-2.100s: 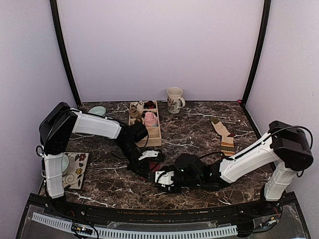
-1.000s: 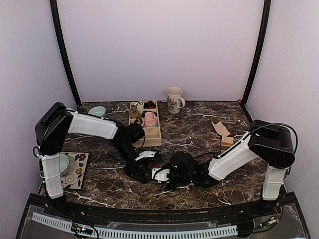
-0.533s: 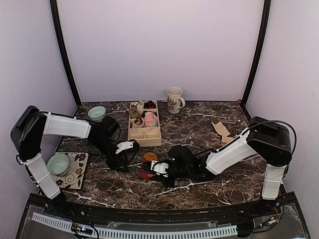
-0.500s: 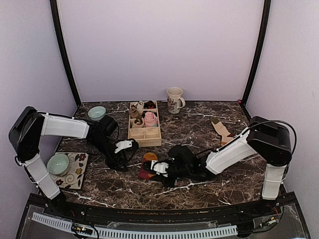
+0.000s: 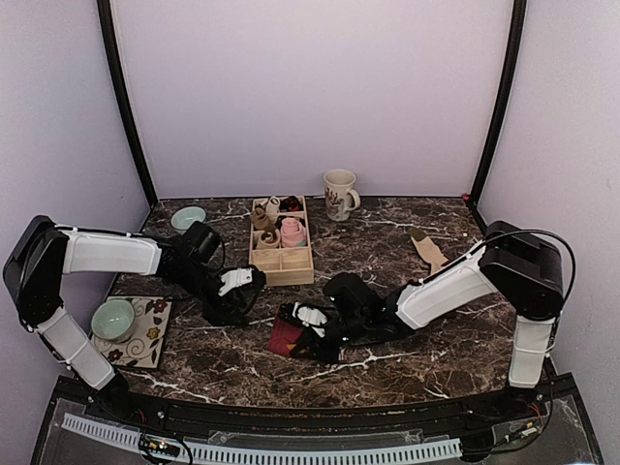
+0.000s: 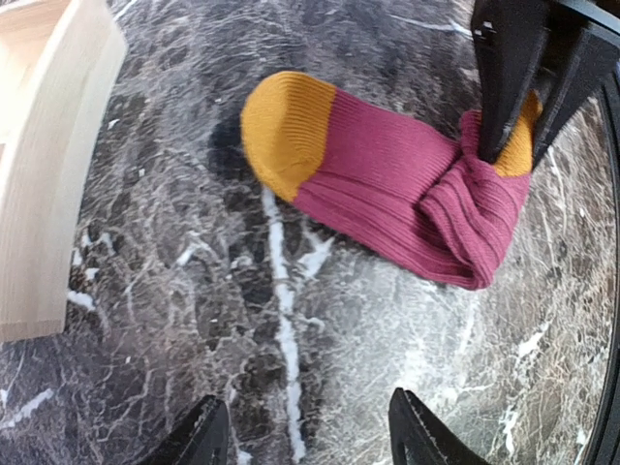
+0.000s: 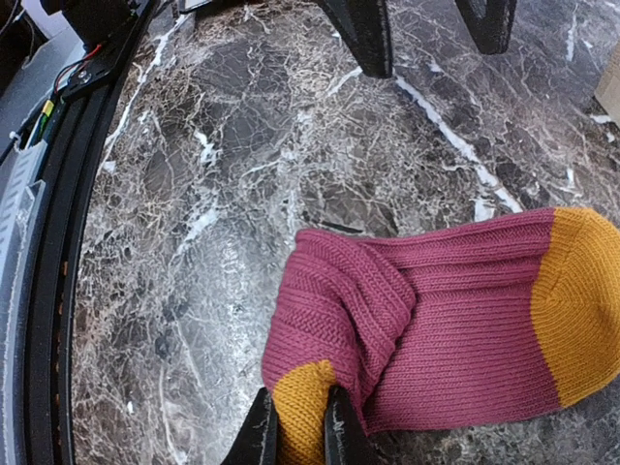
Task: Roll the socks
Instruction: Roll the sock at the center of the board.
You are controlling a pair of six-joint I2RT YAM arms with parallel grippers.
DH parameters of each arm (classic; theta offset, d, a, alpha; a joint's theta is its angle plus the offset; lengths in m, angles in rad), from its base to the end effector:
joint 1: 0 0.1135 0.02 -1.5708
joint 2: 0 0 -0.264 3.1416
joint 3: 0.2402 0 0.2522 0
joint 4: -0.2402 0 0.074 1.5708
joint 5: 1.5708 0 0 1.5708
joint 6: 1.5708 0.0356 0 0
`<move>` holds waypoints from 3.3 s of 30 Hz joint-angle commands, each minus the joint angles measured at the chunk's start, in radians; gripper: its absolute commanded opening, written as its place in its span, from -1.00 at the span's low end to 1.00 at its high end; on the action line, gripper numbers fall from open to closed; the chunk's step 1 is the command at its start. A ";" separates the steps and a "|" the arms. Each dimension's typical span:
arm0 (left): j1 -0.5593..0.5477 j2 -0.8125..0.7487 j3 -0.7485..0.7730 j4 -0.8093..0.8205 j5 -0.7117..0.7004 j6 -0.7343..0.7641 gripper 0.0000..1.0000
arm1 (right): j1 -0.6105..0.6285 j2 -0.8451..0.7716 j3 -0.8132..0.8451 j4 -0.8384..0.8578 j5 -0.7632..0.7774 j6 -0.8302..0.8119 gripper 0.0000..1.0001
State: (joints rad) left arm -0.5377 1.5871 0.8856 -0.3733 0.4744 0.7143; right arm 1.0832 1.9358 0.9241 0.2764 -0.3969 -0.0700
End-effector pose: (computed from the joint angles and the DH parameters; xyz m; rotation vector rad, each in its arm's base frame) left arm 0.2497 -0.1678 0.1723 1.6239 1.9791 -0.5583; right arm 0.1632 0.3371 0.1126 -1.5046 1.9163 0.9494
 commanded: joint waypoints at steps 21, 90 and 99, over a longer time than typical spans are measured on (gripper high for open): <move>-0.262 -0.012 -0.026 -0.016 0.012 0.199 0.08 | -0.105 0.201 0.052 -0.528 -0.228 0.303 -1.00; -0.268 0.347 0.246 -0.212 0.122 0.140 -1.00 | -0.124 -0.630 -0.430 0.166 0.486 0.265 0.99; -0.240 0.459 0.351 -0.379 0.168 0.162 -1.00 | 0.108 -0.564 -0.453 0.159 0.496 -0.026 0.86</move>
State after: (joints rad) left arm -0.7876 1.9812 1.2110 -0.6067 0.6865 0.8570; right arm 1.0645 1.3380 0.4717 0.3756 0.0845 0.0799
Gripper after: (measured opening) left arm 0.073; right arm 0.948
